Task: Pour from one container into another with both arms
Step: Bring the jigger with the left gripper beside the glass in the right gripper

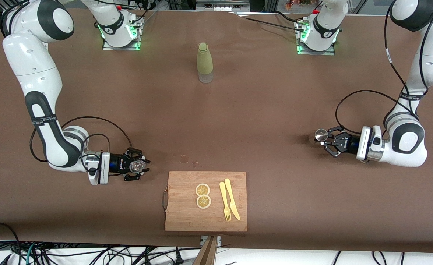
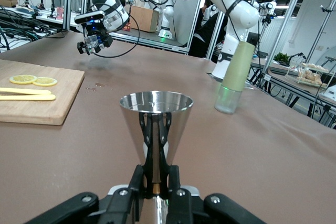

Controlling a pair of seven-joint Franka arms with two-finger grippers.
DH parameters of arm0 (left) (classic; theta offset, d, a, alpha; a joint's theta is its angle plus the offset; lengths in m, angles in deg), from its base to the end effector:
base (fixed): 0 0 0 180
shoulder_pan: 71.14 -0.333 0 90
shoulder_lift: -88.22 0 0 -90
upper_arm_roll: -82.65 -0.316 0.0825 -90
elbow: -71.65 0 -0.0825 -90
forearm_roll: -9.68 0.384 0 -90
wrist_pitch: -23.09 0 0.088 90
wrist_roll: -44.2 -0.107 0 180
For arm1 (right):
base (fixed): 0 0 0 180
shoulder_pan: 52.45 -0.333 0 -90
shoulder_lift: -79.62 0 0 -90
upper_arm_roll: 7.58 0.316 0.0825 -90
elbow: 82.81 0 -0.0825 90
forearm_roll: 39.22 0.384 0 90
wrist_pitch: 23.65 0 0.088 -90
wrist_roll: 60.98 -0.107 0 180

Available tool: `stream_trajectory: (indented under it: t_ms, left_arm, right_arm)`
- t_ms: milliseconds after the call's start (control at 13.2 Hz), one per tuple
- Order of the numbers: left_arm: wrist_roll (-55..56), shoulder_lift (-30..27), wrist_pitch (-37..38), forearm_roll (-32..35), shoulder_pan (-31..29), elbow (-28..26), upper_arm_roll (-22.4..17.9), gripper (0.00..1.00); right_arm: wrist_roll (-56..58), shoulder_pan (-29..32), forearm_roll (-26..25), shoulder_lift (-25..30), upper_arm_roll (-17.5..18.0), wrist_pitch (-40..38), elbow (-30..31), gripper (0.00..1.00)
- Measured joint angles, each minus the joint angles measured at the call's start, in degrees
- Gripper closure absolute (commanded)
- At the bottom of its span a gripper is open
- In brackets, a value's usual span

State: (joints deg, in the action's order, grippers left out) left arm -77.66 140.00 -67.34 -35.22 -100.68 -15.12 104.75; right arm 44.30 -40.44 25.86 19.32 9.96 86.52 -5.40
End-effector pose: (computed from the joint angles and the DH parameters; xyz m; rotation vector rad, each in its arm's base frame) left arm 0.6373 0.0416 0.1682 1.3139 -1.3731 0.7245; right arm 0.7041 0.0855 0.1204 -1.6424 -1.0082 -0.7581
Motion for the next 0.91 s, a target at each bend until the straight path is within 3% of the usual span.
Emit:
stream_trajectory:
  t_ms: [378,906]
  left_arm:
    - [5.65,-0.22,-8.78,-1.72,5.68,0.55,2.54,1.00]
    - [7.94,-0.74,-28.62,-18.39,22.82,0.72,2.76,1.00]
  right_arm:
    - [-9.00,0.05,-5.48,0.10,2.22,1.64,-2.15,0.65]
    - [-11.46,-0.13,-7.25,0.72,3.64,2.52,-2.35,0.65]
